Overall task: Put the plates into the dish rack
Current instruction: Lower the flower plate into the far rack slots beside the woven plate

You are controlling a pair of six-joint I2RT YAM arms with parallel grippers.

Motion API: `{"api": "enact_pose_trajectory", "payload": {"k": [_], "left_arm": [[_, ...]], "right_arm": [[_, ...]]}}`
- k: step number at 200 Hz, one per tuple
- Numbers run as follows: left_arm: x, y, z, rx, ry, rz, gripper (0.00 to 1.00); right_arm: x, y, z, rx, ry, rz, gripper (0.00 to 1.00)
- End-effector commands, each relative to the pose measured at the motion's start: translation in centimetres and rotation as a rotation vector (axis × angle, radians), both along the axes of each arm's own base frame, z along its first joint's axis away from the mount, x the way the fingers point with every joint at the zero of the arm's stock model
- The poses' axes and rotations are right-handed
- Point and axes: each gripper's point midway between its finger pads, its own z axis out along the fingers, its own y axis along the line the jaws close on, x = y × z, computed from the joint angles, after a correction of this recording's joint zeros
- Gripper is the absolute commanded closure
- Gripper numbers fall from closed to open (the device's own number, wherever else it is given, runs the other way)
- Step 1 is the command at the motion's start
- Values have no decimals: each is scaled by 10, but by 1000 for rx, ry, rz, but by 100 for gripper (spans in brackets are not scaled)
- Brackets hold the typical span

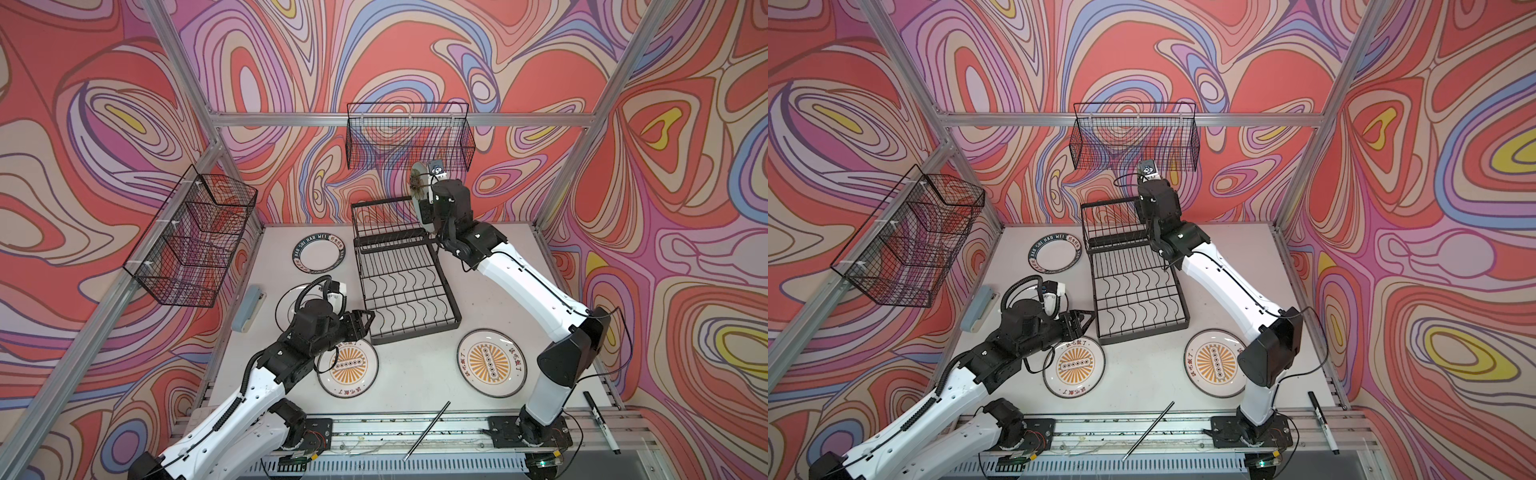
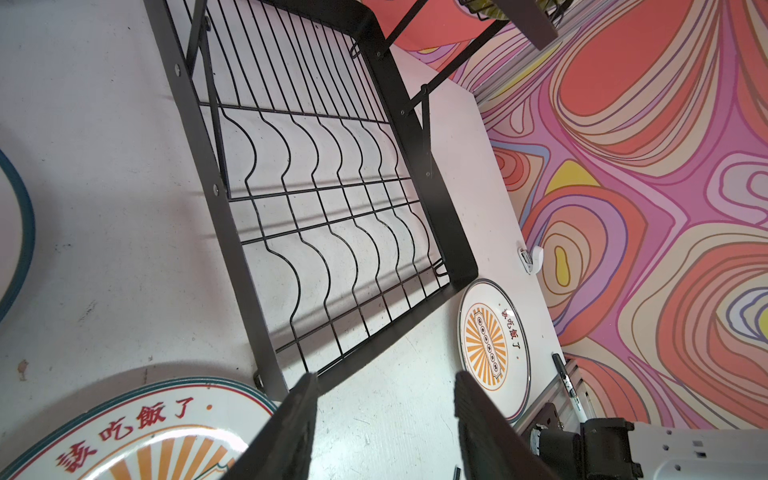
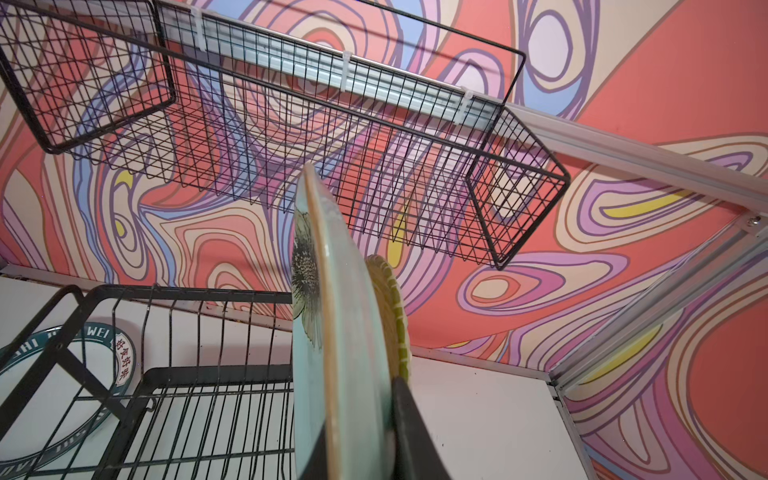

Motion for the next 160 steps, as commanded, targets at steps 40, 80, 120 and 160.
{"api": "enact_pose_trajectory", "payload": {"k": [40, 80, 120, 160], "left_arm": [[0, 0, 9, -6, -17, 1, 44], [-1, 2, 7, 1, -16, 5, 44], [-2, 2, 6, 3, -16, 5, 44], [-2, 3, 5, 6, -14, 8, 44]], "right_arm": [[5, -1, 26, 100, -105, -37, 100], [7, -1, 18, 96, -94, -45, 100], [9, -1, 11, 86, -86, -55, 100], [11, -3, 1, 72, -77, -79, 100]]}}
